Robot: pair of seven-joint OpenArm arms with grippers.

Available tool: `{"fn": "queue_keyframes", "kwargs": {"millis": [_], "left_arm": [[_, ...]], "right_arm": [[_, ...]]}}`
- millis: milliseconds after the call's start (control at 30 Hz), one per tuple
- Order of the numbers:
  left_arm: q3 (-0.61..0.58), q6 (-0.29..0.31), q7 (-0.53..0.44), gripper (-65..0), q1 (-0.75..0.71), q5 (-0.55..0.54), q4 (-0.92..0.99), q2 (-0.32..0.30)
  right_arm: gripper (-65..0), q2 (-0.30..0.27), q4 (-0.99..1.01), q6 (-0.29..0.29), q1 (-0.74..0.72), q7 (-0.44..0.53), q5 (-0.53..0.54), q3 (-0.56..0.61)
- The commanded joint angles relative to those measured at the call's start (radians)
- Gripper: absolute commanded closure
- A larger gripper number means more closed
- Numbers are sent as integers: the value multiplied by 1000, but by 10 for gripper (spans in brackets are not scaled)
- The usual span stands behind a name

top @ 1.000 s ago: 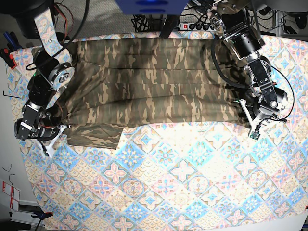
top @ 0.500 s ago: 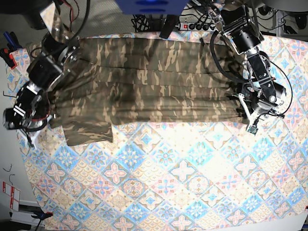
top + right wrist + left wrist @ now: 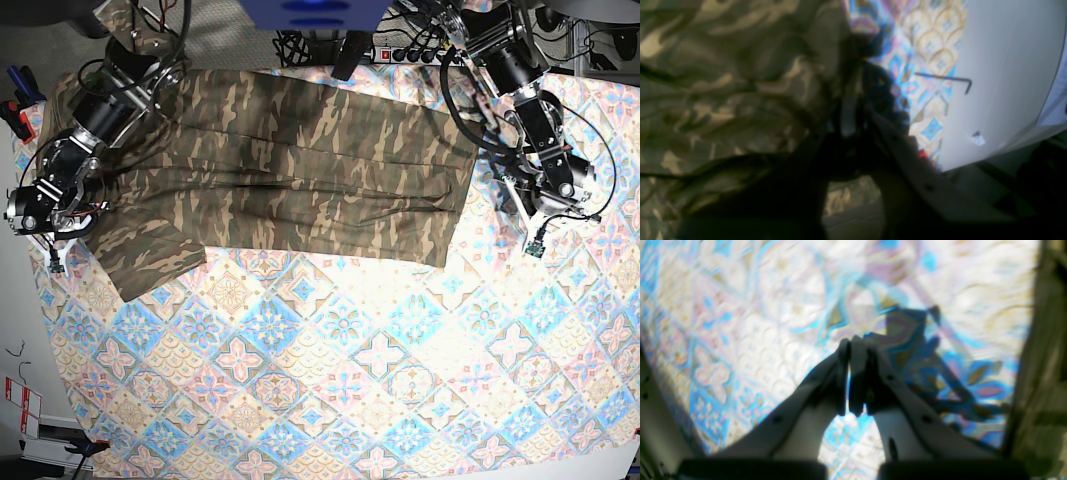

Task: Fold the T-shirt properly
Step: 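Lift the folded edge with both grippers and pull it toward the robot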

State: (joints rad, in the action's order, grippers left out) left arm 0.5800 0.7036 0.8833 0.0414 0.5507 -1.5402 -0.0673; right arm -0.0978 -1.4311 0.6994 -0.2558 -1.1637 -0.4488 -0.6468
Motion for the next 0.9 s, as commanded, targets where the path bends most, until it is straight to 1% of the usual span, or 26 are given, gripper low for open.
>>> {"fn": "queue_keyframes", "kwargs": {"millis": [0, 33, 167, 200, 267, 300, 400, 467, 533, 600, 733, 867], "left_arm": [[-2, -5, -5, 0, 21, -1, -21, -7], [-2, -5, -5, 0, 24, -1, -21, -2], [-2, -5, 1, 0, 88, 18, -21, 51], [-2, -5, 15, -2, 107, 30, -21, 63], [-2, -5, 49, -62, 145, 50, -21, 96], [-2, -5, 70, -107, 167, 59, -21, 113], [-2, -5, 118, -236, 209, 56, -21, 134], [-2, -5, 138, -288, 225, 55, -21, 145], [-2, -5, 142, -326, 232, 55, -19, 159], [-2, -5, 139, -342, 240, 47, -16, 176], [-2, -5, 144, -342, 248, -11, 0, 183], [-4, -5, 144, -342, 285, -28, 134, 180]], "right_arm": [[-8, -13, -7, -1, -27, 12, -3, 5], [-8, -7, -1, -1, -27, 12, -3, 5], [-8, -1, 3, -1, -29, 12, -5, 8], [-8, -1, 3, -1, -29, 12, -5, 8], [-7, -1, 3, -1, -29, 12, -5, 14], [-7, -1, 3, -1, -29, 14, -5, 28], [-7, -1, 3, -1, -26, 14, -5, 63], [-7, -1, 3, -1, -26, 14, -5, 75], [-7, -1, 3, -1, -26, 14, -5, 81], [-7, -1, 3, -1, -26, 15, -5, 81], [-7, -1, 3, -1, -26, 15, -5, 81], [-7, -1, 3, -1, -26, 15, -5, 83]]}}
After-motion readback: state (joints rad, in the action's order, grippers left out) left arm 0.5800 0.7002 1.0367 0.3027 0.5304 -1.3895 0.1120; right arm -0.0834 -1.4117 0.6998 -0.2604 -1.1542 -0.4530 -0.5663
